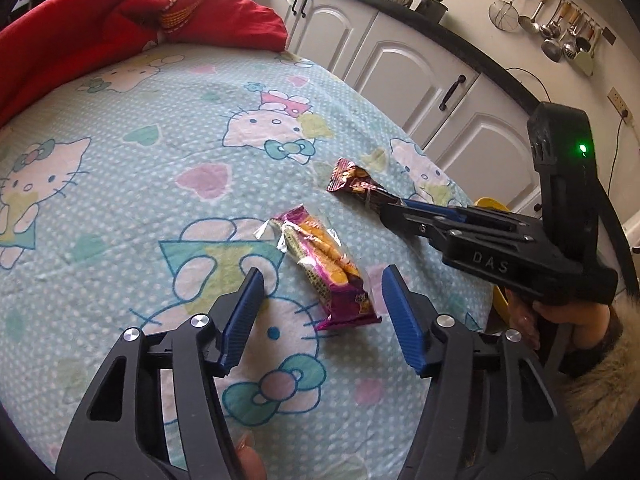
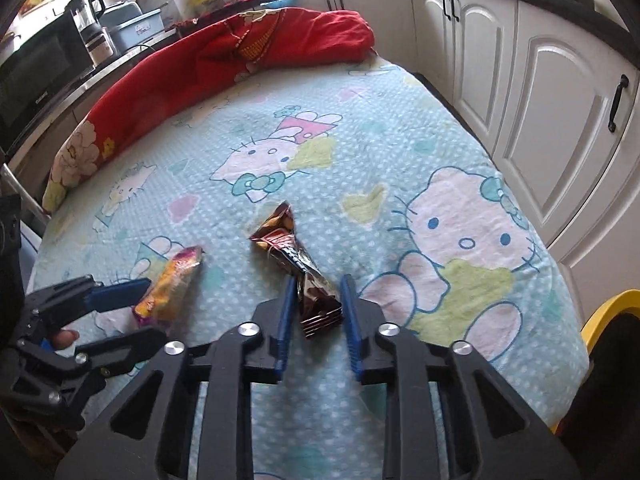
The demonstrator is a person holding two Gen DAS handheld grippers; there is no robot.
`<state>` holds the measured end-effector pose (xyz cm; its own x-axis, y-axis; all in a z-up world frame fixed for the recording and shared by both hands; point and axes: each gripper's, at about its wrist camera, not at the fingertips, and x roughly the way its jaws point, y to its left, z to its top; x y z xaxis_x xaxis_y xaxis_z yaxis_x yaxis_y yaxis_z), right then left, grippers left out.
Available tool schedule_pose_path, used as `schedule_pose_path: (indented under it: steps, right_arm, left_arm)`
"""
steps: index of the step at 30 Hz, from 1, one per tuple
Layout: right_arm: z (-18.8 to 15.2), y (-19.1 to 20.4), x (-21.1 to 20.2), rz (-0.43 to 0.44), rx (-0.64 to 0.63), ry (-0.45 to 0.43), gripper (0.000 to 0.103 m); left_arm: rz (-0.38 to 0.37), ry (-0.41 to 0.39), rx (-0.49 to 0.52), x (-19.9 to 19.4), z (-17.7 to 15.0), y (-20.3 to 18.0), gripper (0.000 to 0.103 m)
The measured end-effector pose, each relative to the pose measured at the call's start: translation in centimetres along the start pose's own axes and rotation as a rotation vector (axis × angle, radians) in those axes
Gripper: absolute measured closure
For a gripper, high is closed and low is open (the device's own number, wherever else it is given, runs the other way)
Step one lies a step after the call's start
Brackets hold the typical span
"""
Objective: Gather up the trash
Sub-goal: 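Grasp the pink-yellow snack bag with the left tool while the right tool grasps the brown wrapper, then carry the snack bag and brown wrapper in both tools over the bin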
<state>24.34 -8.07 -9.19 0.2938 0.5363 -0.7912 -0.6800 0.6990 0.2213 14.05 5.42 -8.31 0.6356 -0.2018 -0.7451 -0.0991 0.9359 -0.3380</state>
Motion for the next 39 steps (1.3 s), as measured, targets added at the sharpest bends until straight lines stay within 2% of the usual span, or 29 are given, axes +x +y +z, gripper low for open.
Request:
schedule_pose_path:
  steps: [3,7,14,20,27,39]
  right_arm:
    - [-0.6,-0.5,-0.5,-0.002,0.030,-0.011,0.085]
    - [-1.5,-0.7,-1.2,-0.008,0.055,-0.027,0.085]
    - [-3.2,-1.5,-3.2,-0.021,0.118,-0.065,0.085]
    - [-4.6,-3.0,-6.7,-0.040,0.162,-0.129,0.085]
    - [-6.2,-5.8,-11.0,-0.084,0.220,-0.195,0.085]
    - [-9.4,-10.3,-16.3,-0.197,0.323,-0.274,0.085]
  left_arm:
    - [0.010,-0.001,0.001,0.5,0.3,-0.2,0.061]
    - [0.018,0.011,0.022,1.1,0.4,-0.5,0.084]
    - [0.023,0.007,0.051,1.4,0.6,-1.4,0.089]
    - [0.006,-0.020,0.083,1.3,1.4,-3.4,0.090]
    - [-0.039,-0.053,0.133,1.2,2.5,-7.2,0.090]
    - [-0.118,-0.078,0.225,2.0,3.5,-13.9,0.090]
